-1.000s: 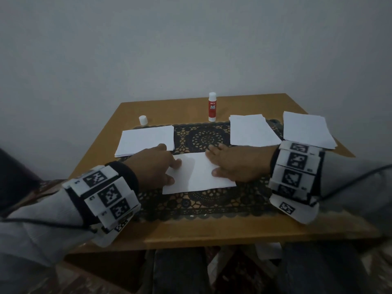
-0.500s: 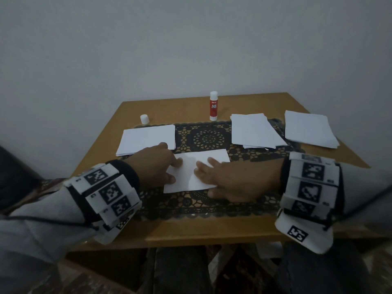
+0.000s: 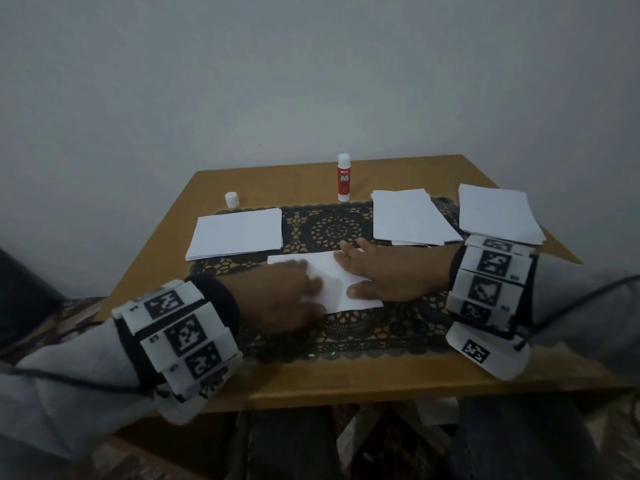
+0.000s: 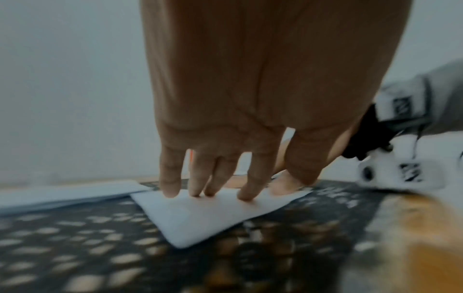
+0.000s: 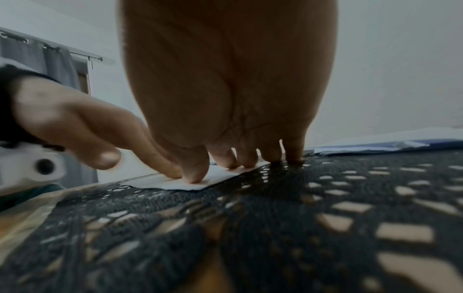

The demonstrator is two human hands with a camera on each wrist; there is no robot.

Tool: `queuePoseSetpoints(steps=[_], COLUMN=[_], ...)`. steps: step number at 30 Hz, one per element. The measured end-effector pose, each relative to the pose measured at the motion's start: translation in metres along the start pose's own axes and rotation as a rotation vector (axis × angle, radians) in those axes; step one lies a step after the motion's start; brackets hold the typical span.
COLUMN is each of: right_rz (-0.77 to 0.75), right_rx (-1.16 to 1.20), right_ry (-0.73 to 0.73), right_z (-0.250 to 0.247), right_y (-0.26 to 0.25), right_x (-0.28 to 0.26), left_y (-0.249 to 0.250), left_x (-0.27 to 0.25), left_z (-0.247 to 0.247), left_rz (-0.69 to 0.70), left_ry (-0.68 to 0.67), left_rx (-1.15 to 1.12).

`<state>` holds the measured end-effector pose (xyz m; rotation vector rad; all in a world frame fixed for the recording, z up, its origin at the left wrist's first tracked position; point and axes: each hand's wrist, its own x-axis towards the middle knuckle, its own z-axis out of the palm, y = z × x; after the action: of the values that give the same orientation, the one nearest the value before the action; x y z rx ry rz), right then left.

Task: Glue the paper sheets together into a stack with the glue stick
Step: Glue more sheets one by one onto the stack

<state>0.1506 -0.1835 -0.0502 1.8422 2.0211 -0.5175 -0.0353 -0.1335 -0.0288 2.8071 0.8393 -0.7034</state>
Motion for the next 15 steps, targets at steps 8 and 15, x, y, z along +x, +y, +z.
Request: queuePoseSetpoints(steps=[8,15], right_rz=[0.011,0.012], right_rx=[0.000,0.018], right_ry=[0.007,0.018], right_z=[0.001,0.001], right_y=[-0.002,-0.002], right_x=[-0.001,-0.001], left_y=[-0.001,0.004], left_x=[0.005,-0.001], left_z=[-0.003,-0.001], left_rz=[-0.084,-0.011], left_ry=[-0.044,-0.080], left_rx=[-0.023,-0.143])
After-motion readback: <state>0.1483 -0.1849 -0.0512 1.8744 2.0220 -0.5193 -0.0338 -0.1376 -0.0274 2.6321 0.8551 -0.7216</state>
